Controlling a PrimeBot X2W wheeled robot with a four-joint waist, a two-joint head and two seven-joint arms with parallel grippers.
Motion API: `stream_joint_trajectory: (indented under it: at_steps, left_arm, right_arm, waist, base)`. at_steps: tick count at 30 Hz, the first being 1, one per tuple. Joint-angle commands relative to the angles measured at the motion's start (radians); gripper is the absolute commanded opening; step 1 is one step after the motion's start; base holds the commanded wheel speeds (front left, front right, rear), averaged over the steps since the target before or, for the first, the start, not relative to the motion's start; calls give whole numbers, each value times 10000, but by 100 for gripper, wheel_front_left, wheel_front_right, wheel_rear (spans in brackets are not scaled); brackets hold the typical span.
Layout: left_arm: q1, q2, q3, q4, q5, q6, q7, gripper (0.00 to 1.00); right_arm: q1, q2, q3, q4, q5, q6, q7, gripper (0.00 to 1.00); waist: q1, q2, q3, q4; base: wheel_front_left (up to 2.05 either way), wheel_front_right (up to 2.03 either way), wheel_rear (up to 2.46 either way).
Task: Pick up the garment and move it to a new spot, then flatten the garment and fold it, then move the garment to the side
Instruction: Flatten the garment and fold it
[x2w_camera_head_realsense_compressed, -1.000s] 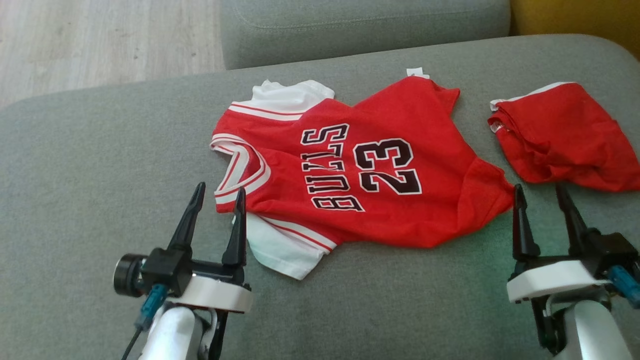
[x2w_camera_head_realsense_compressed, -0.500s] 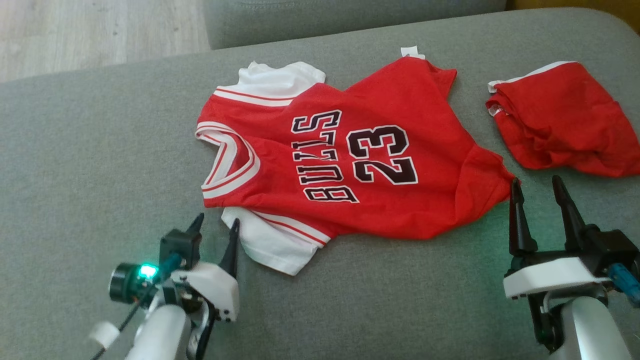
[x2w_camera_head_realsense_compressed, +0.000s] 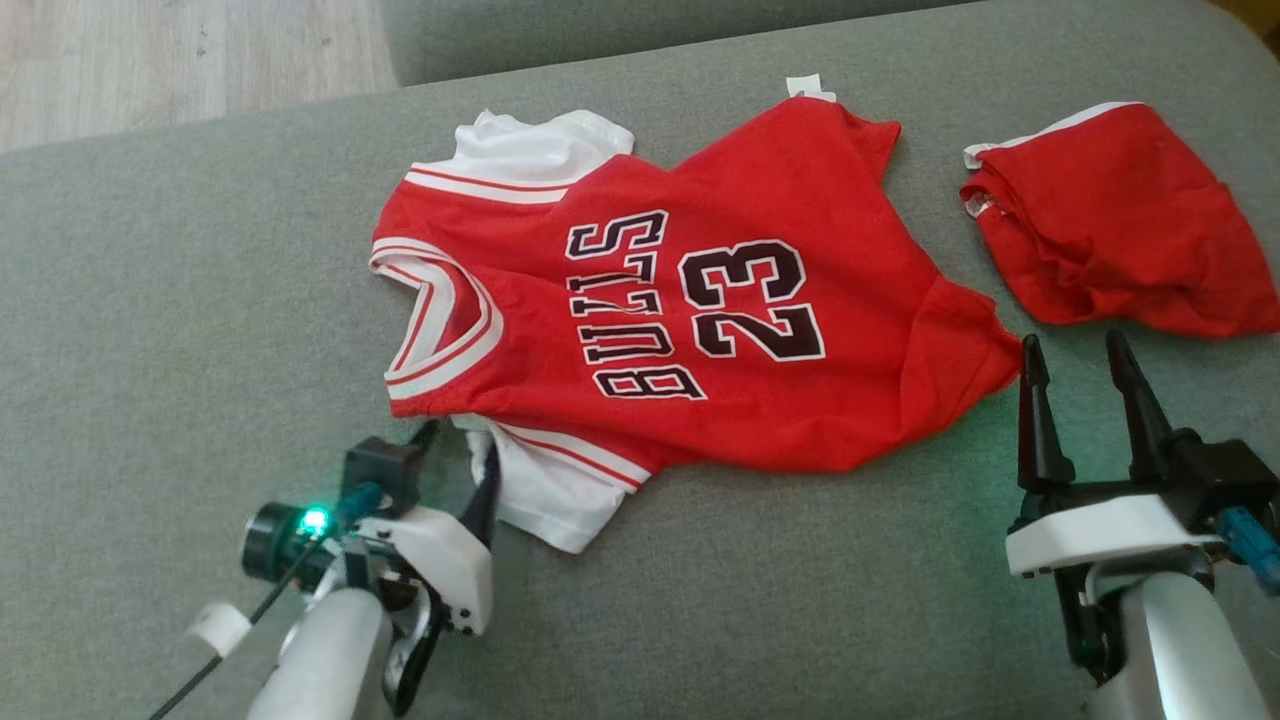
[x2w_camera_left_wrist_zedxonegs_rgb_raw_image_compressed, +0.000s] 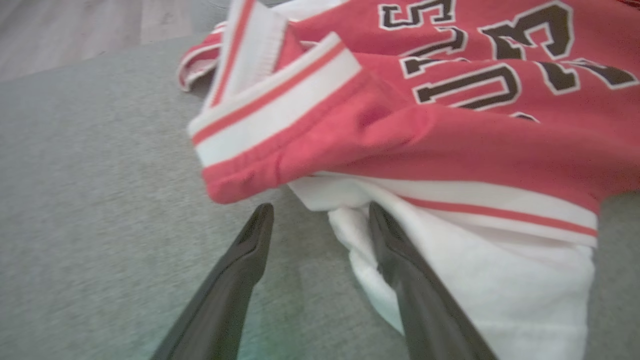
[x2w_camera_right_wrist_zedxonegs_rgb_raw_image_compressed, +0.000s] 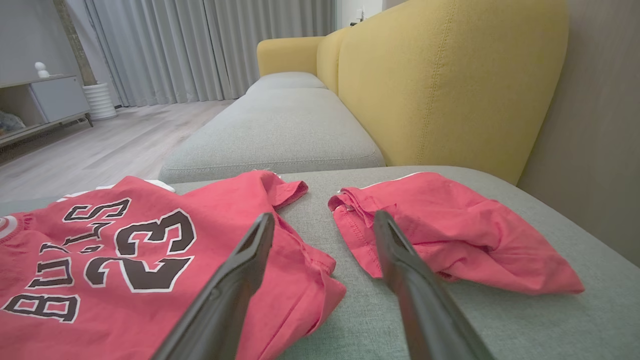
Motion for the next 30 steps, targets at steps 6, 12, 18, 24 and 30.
stream_joint_trajectory:
  at_steps: [6,12,18,24,30]
  left_arm:
    - [-495,195,-32,-288,-30,-159,367,100]
    - [-347,421,-158,-151,48,-62,674,0]
    - [-74,609,203,-387,-43,441,98,0]
    - [289,845,578,-734,-168,827,-374,0]
    - [954,1095,508,-1298,-236,851,-78,0]
  right_arm:
    - [-484,-53,296,-75,117,-7,-119,100]
    - [-562,-53,297,52,133,-7,-133,100]
    - [-416,-53,209,112,96,-7,-140,100]
    - [-228,-53,259,151,32,-7,-141,100]
    - [17,-53,261,191,9,-7,-85,100]
  waist:
    - [-1,0,25,-38]
    - [-1,0,-138,-19]
    - [-1,0,-630,316]
    - [-1,0,-1096,844]
    - [-1,0,-1468,1637]
  base:
    - [0,0,0]
    - [0,0,0]
    - [0,0,0]
    - [0,0,0]
    - [0,0,0]
